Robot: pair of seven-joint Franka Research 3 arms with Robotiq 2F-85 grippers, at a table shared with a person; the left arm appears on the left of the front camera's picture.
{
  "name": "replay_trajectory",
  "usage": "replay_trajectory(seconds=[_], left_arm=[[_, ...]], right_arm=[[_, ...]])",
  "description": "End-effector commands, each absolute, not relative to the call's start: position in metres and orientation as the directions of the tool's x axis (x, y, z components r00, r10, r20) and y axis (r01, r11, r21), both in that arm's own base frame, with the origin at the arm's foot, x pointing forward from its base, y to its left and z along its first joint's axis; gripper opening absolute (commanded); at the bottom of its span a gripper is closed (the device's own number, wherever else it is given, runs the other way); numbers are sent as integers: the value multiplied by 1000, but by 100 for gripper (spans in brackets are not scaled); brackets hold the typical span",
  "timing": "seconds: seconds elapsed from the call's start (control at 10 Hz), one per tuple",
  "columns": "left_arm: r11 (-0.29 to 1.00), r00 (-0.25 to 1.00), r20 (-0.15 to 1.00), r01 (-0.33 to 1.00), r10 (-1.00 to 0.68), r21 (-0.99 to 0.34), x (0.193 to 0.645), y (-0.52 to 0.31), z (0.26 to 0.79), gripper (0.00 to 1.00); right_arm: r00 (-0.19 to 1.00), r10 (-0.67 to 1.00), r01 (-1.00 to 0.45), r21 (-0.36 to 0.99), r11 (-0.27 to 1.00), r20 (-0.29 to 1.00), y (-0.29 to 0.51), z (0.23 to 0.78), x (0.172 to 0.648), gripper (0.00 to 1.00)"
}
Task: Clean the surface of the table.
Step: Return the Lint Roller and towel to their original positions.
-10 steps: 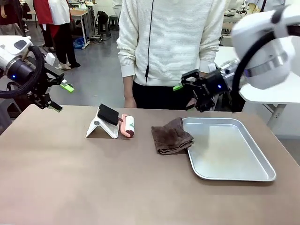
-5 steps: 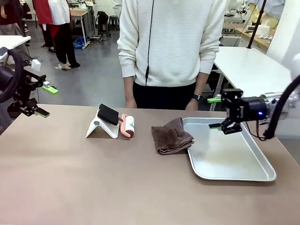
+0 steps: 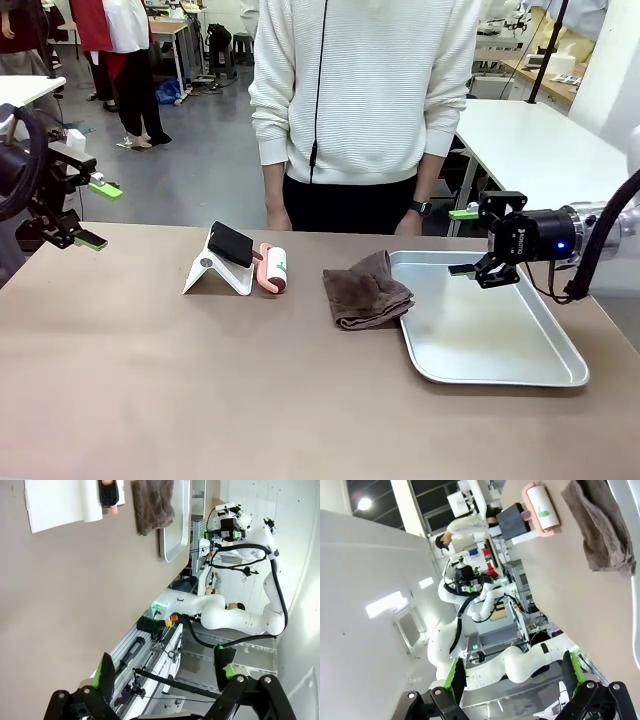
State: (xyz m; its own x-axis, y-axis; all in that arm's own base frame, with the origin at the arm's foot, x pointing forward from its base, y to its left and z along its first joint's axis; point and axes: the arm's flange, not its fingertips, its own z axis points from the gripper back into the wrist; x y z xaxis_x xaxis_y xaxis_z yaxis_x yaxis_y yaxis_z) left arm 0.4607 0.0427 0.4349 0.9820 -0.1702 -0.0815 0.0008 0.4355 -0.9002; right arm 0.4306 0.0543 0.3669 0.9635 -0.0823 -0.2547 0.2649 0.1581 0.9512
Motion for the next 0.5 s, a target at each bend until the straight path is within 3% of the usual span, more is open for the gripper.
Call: replay_trajectory(seconds=[0.0, 0.4], left_arm=[[456, 982, -81, 6, -172, -890, 458, 42, 437, 100], [456, 982, -81, 6, -172, -890, 458, 42, 437, 100]], right_arm=[[960, -96, 275, 945, 178, -262, 57, 371, 432, 100], [960, -96, 275, 945, 178, -262, 57, 371, 432, 100]])
